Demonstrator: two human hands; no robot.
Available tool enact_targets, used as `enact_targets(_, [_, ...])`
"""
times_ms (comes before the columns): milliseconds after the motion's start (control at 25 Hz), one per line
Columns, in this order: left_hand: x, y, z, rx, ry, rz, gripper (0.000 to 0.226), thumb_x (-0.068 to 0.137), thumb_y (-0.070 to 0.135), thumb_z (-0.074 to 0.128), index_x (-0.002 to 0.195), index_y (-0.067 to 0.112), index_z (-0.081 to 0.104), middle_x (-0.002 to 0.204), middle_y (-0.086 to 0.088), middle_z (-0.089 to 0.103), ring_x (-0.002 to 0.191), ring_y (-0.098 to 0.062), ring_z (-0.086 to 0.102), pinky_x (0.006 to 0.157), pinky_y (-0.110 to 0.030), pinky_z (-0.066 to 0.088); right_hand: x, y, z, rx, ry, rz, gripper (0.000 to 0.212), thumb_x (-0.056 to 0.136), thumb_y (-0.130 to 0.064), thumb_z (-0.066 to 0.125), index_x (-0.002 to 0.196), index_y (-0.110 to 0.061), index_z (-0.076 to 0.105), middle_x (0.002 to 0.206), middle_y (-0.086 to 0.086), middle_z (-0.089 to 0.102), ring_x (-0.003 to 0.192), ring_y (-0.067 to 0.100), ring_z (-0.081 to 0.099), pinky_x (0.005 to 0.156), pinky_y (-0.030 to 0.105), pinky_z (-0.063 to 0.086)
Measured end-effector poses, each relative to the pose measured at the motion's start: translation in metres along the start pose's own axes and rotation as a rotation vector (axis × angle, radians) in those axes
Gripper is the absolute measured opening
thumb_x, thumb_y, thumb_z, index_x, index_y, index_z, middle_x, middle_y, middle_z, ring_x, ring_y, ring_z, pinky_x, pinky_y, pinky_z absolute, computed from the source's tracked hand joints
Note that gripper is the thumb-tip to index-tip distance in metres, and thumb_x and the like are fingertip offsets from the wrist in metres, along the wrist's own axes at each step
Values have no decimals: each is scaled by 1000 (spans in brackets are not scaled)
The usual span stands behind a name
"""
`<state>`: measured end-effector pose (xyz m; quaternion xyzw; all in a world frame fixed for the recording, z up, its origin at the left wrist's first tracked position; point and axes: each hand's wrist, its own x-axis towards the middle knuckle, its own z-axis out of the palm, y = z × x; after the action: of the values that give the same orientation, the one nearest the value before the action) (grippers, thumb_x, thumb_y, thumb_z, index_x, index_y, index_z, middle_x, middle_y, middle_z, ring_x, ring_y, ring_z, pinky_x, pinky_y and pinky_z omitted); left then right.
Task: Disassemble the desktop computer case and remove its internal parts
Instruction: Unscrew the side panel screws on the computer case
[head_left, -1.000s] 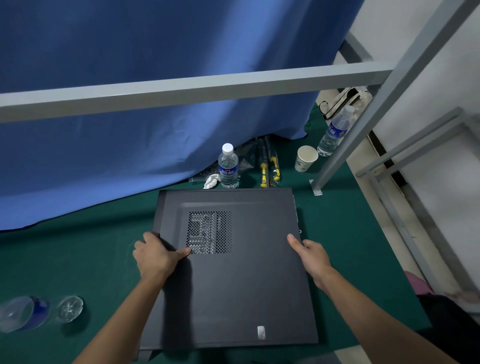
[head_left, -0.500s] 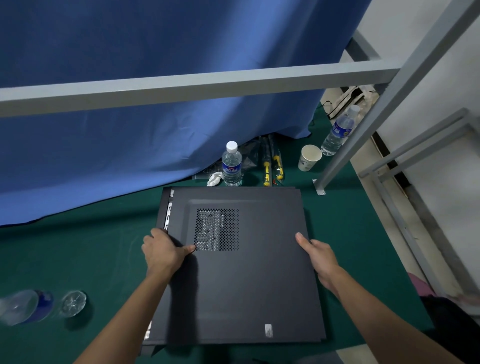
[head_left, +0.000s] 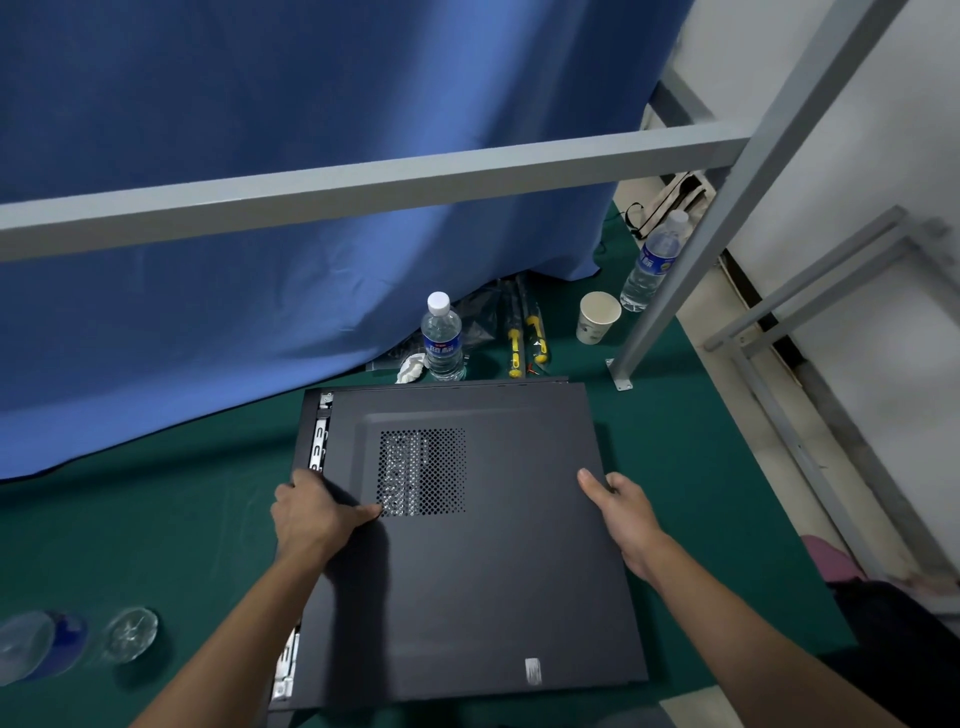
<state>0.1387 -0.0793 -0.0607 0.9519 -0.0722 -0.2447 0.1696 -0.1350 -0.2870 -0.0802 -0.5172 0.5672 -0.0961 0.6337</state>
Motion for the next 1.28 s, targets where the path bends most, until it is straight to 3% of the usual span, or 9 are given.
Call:
enact_targets(120, [-1,-4,-2,-51,-10,6,93,52,39,96,121,0,47,122,-24,49,117,-42,47,98,-49,42,2,3,0,-38,26,-5,79,95,-50,55,152,-6,24,159,6,27,144,22,29,113,38,27])
enact_targets(240, [-4,-3,1,-83,-26,38,90,56,38,95,123,1,48,122,-23,49,116,-41,47,98,-47,42,4,0,-6,-60,43,-38,74,95,-48,55,147,-2,31,154,8,35,134,18,40,107,34,32])
enact_targets(400, [-6,12,6,-129,-36,112,86,62,32,93,130,1,50,126,-21,50,118,-37,49,100,-41,41,7,-4,-21,-61,88,-29,79,95,-50,55,152,-5,25,158,6,27,145,24,28,114,40,26])
enact_targets(520, [-12,18,10,-132,-53,173,83,66,31,91,132,3,50,128,-17,48,118,-33,49,101,-39,40,10,-2,-33,-105,104,-24,76,95,-50,55,150,-3,30,157,8,31,143,26,31,114,42,28])
enact_targets(640, [-16,13,11,-93,-78,218,76,68,36,88,129,8,51,123,-13,52,110,-31,55,90,-36,46,12,1,-38,-161,103,-29,69,94,-48,57,140,1,43,147,14,45,130,28,48,109,41,39])
enact_targets(760, [-17,9,10,-95,-126,214,69,71,39,86,122,10,51,117,-8,64,103,-29,61,73,-30,41,7,-4,-30,-144,91,-64,40,89,-43,67,118,-20,52,126,0,61,102,12,63,89,32,53])
enact_targets(920, [-10,12,7,-126,-186,174,64,66,39,89,108,13,48,104,-4,64,88,-24,60,66,-31,40,4,-10,-27,-197,66,-70,50,90,-37,68,130,-15,47,127,1,60,113,21,60,102,44,47])
enact_targets(1160, [-12,25,6,-643,-379,44,40,77,30,83,102,10,59,97,-8,71,79,-21,70,62,-27,54,1,-14,-35,-190,50,-21,54,93,-34,65,138,-11,44,133,2,55,122,23,54,107,42,43])
enact_targets(1280, [-18,29,3,-749,-471,27,30,89,29,71,109,8,64,97,-10,75,83,-25,72,70,-32,57,-2,-12,-40,-179,42,2,51,93,-32,66,134,-10,47,130,4,58,116,23,57,103,40,45])
